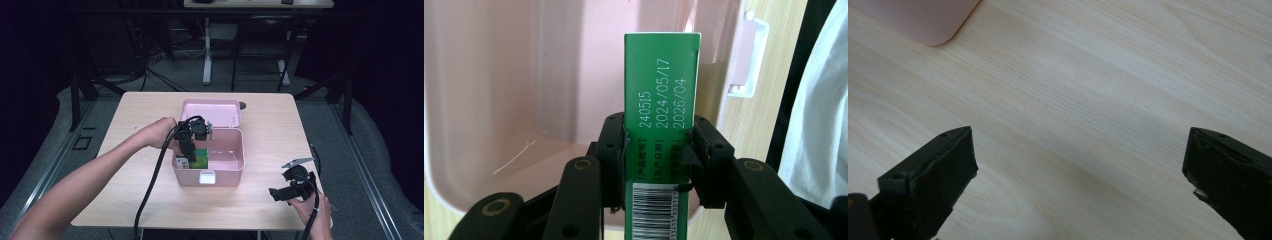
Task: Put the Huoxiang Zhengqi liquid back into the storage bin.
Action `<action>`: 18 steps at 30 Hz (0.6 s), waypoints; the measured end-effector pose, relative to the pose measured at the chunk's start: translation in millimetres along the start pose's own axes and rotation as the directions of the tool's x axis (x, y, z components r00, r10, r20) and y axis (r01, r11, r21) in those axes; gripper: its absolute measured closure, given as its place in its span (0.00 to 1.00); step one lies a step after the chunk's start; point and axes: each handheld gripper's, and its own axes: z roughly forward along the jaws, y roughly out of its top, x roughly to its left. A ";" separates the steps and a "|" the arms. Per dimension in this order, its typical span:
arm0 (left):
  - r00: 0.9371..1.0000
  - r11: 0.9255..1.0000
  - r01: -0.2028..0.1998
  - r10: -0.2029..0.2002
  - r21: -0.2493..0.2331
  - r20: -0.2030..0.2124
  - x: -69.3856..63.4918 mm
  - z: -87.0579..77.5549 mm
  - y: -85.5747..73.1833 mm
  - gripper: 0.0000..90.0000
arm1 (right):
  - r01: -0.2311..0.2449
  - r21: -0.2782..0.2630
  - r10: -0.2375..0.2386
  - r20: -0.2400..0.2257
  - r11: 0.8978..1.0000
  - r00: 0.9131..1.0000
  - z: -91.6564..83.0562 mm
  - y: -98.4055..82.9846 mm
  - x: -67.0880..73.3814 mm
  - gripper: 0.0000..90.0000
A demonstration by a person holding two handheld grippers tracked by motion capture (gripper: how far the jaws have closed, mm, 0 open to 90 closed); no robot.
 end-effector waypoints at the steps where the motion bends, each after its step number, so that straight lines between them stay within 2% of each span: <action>1: 1.000 1.000 -0.009 0.009 0.018 0.005 0.1 0.4 0.2 0.70 | -0.004 0.004 0.004 -0.002 1.000 1.000 -0.3 0.4 0.4 0.00; 9: 1.000 1.000 -0.017 0.017 0.001 0.009 -1.8 3.7 -0.4 0.70 | 0.002 0.002 -0.002 -0.002 1.000 1.000 1.1 1.3 1.4 0.00; 14: 1.000 0.999 -0.031 0.031 0.009 -0.004 -4.4 3.9 0.1 0.70 | 0.002 0.003 -0.002 0.001 1.000 1.000 1.1 1.4 1.6 0.00; 18: 0.998 0.998 -0.048 0.049 0.036 -0.025 -7.5 6.9 0.7 0.70 | 0.001 0.007 -0.001 0.001 1.000 1.000 1.6 0.9 1.5 0.00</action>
